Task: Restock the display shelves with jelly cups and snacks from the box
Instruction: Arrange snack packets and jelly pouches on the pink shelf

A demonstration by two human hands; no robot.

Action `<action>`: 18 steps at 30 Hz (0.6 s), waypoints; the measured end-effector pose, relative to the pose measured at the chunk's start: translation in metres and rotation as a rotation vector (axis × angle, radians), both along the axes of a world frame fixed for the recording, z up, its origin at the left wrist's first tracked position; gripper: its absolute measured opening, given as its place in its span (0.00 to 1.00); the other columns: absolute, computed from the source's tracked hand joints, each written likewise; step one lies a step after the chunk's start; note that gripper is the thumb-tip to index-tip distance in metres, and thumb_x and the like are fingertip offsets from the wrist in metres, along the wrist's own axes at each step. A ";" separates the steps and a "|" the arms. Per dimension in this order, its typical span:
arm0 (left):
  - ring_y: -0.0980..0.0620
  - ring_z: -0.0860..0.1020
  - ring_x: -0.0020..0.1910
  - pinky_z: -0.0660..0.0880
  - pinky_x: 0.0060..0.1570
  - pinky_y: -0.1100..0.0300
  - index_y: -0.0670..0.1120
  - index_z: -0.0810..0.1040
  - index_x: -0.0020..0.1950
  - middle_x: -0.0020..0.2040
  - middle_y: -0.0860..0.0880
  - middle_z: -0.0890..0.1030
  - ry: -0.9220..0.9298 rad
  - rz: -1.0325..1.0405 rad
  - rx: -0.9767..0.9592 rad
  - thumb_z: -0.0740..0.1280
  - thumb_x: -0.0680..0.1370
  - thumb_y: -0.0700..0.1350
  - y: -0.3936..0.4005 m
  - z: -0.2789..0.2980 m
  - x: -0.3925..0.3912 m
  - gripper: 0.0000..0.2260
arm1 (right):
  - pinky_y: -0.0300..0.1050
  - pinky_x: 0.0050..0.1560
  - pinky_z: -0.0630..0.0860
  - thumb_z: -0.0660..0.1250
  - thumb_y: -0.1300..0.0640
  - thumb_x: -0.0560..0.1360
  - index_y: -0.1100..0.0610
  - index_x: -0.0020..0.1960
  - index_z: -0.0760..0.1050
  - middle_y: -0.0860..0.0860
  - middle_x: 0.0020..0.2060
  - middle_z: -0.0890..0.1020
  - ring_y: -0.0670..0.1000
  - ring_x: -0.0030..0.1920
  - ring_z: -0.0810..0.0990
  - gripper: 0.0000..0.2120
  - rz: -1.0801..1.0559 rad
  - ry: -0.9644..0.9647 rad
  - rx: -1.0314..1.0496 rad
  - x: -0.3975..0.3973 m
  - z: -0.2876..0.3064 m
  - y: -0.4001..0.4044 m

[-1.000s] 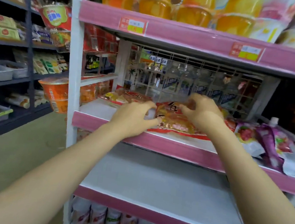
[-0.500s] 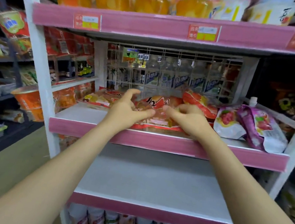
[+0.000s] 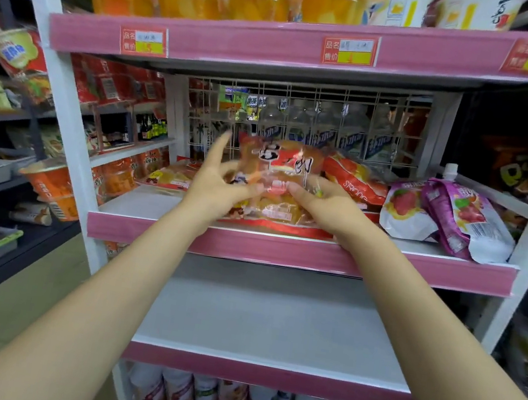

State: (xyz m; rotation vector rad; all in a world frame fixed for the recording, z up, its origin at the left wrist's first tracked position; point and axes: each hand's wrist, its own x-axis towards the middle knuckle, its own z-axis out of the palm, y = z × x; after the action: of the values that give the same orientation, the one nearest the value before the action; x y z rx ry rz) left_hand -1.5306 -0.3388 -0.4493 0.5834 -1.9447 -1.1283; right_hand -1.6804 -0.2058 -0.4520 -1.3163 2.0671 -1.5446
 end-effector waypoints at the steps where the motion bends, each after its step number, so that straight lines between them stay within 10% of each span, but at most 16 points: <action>1: 0.54 0.70 0.66 0.68 0.64 0.52 0.60 0.51 0.80 0.72 0.51 0.73 0.064 -0.005 0.028 0.80 0.70 0.45 -0.001 0.002 0.000 0.49 | 0.42 0.57 0.74 0.68 0.41 0.77 0.45 0.65 0.72 0.38 0.57 0.77 0.46 0.55 0.78 0.19 0.018 -0.028 -0.037 0.000 0.001 0.000; 6: 0.52 0.76 0.62 0.75 0.56 0.55 0.48 0.67 0.74 0.67 0.50 0.76 0.033 -0.044 0.293 0.80 0.66 0.54 -0.001 0.004 -0.003 0.40 | 0.55 0.74 0.66 0.69 0.29 0.68 0.41 0.79 0.57 0.41 0.76 0.65 0.47 0.74 0.66 0.44 0.094 -0.008 -0.147 0.009 0.003 0.000; 10: 0.60 0.79 0.50 0.71 0.41 0.65 0.53 0.72 0.61 0.54 0.58 0.79 0.149 -0.025 0.252 0.78 0.71 0.47 0.000 -0.001 -0.009 0.23 | 0.50 0.73 0.63 0.67 0.32 0.72 0.39 0.80 0.48 0.42 0.79 0.58 0.46 0.76 0.60 0.43 0.092 -0.003 -0.170 0.014 0.004 0.001; 14: 0.55 0.81 0.56 0.76 0.41 0.67 0.50 0.67 0.75 0.62 0.50 0.80 0.219 0.007 0.197 0.79 0.71 0.46 -0.002 -0.002 -0.004 0.36 | 0.55 0.75 0.62 0.64 0.29 0.72 0.42 0.80 0.46 0.44 0.80 0.56 0.49 0.77 0.60 0.45 0.039 -0.067 -0.203 0.023 0.009 -0.005; 18: 0.57 0.83 0.46 0.75 0.33 0.68 0.49 0.67 0.75 0.46 0.53 0.81 0.243 0.080 0.097 0.78 0.71 0.42 -0.011 -0.001 0.009 0.35 | 0.39 0.61 0.69 0.66 0.36 0.76 0.52 0.80 0.55 0.44 0.70 0.69 0.45 0.66 0.72 0.40 0.031 -0.129 -0.229 0.035 0.009 -0.018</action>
State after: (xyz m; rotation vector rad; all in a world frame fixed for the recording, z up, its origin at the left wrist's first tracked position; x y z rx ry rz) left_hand -1.5221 -0.3499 -0.4507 0.5432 -1.6536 -1.1895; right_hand -1.6457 -0.2234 -0.4428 -1.2780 1.8280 -1.8453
